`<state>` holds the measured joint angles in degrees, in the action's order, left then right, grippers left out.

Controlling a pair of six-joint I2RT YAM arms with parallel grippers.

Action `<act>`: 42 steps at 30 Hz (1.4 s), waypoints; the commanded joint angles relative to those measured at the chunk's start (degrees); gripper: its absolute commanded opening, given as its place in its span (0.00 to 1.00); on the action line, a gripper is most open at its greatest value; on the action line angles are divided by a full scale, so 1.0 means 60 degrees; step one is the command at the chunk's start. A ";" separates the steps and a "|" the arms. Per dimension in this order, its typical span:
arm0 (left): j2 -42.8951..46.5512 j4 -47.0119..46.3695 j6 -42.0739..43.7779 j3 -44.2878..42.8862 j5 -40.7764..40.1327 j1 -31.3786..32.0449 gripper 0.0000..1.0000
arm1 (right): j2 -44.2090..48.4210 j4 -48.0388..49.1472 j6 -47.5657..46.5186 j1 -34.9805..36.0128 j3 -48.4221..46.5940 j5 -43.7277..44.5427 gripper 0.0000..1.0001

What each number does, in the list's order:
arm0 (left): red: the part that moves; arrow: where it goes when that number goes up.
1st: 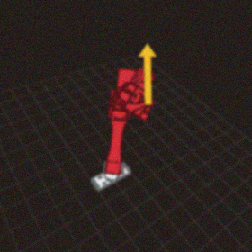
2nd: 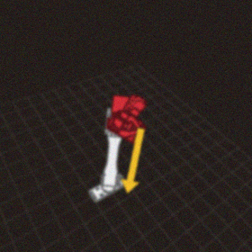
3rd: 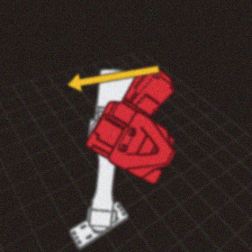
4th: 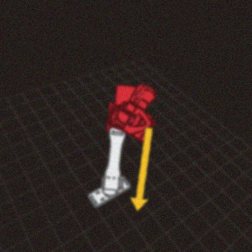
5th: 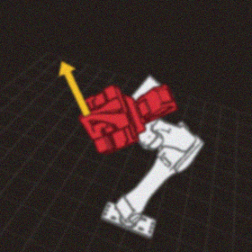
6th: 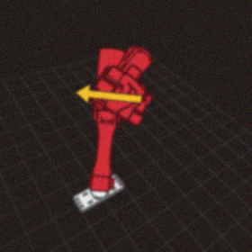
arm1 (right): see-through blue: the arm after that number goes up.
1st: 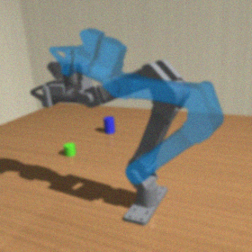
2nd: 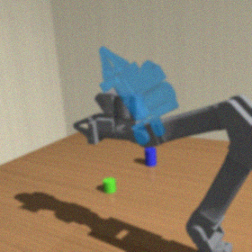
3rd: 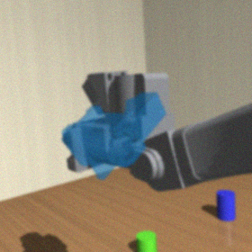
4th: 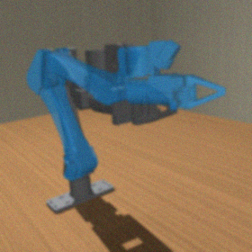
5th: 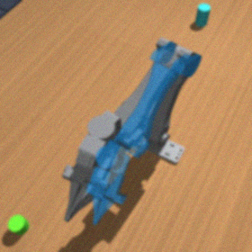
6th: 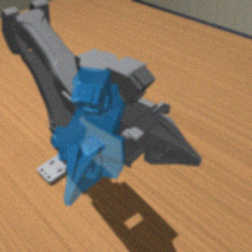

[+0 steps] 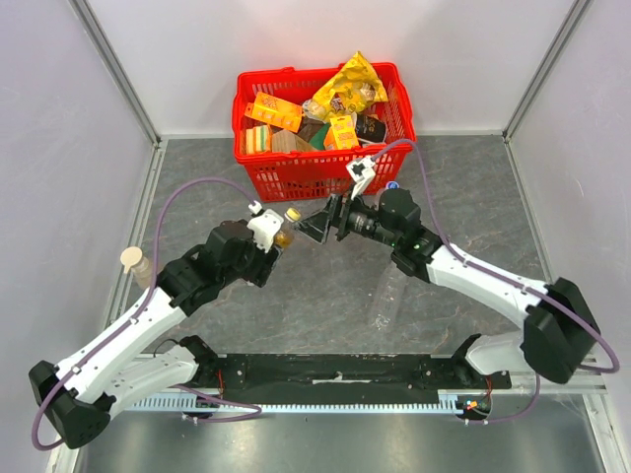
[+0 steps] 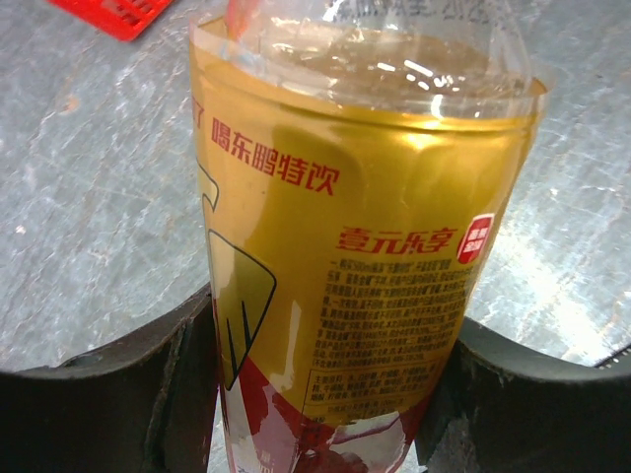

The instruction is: Unscrew the bottle caps

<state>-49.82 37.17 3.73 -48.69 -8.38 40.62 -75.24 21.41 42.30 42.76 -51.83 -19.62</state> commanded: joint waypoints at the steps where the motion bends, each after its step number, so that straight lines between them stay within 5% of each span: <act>1: -0.0090 -0.0321 -0.0387 0.0014 -0.1005 -0.0002 0.38 | -0.0817 0.1234 0.1092 0.0007 -0.0677 -0.0142 0.93; 7: -0.0090 -0.0364 -0.0372 0.0058 -0.1020 0.0012 0.39 | -0.1726 0.2012 0.1943 0.0007 -0.0882 -0.0348 0.79; 20: -0.0148 -0.0423 -0.0343 0.0072 -0.0698 -0.0002 0.40 | -0.2049 0.2891 0.2748 -0.0052 -0.0663 -0.0260 0.78; 25: -0.0221 -0.0438 -0.0328 0.0073 -0.0640 0.0041 0.40 | -0.2298 0.3213 0.3056 -0.0052 -0.0663 -0.0509 0.69; 34: -0.0207 -0.0438 -0.0328 0.0087 -0.0610 0.0012 0.40 | -0.2445 0.3419 0.3276 -0.0066 -0.0634 -0.0671 0.44; 42: -0.0222 -0.0438 -0.0328 0.0073 -0.0537 0.0012 0.40 | -0.2313 0.3551 0.3233 -0.0110 -0.0473 -0.0700 0.00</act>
<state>-51.00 36.67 3.20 -48.34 -12.91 40.60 -89.97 38.57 60.23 41.98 -54.39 -22.26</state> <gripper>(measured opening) 0.683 0.165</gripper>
